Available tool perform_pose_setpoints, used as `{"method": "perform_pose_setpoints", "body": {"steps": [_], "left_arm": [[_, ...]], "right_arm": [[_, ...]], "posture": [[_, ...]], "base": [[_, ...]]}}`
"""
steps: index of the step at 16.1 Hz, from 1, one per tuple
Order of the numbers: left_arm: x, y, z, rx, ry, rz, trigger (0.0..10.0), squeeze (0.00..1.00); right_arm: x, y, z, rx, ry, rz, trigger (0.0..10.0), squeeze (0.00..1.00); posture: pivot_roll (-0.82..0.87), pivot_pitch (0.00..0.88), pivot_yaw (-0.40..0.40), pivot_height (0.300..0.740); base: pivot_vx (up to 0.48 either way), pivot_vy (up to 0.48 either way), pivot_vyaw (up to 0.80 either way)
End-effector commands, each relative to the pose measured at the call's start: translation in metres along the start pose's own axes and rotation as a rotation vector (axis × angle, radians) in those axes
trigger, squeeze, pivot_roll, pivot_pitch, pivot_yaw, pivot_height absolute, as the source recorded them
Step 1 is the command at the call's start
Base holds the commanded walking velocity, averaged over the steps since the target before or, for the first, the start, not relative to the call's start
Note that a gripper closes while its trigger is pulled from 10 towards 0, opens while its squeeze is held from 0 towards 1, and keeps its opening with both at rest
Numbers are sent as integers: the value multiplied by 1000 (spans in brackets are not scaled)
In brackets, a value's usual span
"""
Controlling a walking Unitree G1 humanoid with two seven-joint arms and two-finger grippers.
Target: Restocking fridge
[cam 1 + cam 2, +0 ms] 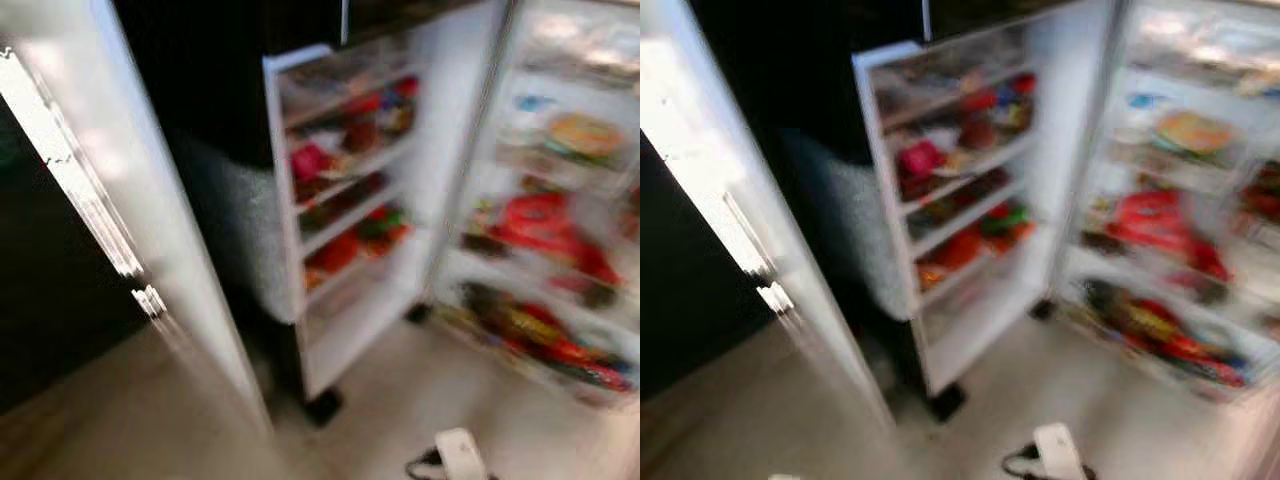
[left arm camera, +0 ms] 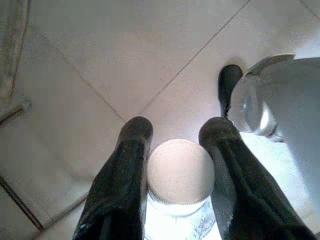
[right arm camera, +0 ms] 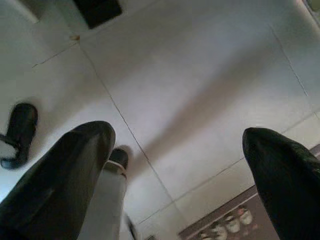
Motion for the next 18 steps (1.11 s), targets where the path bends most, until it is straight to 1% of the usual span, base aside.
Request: {"method": "perform_pose_setpoints", "body": {"steps": [1,13,18], "left_arm": [[7,0,-1,8,-11,19,10000,0],[6,0,0,9,12,25,10000,0],[6,0,0,10,19,26,10000,0]], "right_arm": [[3,0,4,-9,3,8,10000,0],[1,-1,8,-16,47,16,10000,0],[1,-1,8,-17,49,19,10000,0]], "posture": [[-42,0,-15,740],[-39,0,-21,740],[-36,0,-26,740]], "base": [[0,0,800],[0,0,800],[0,0,800]]}}
Point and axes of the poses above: a point about 5 cm out from each wrist's last joint towards the gripper, its own y axis pointing back from the gripper into the wrist, its own z axis along the axis of the wrist's last joint, x = y × z, the point moved 2 cm from there along -y, pointing out of the wrist towards the gripper, and after that the axes turned 6 degrees about y, right-handed, at the moved point
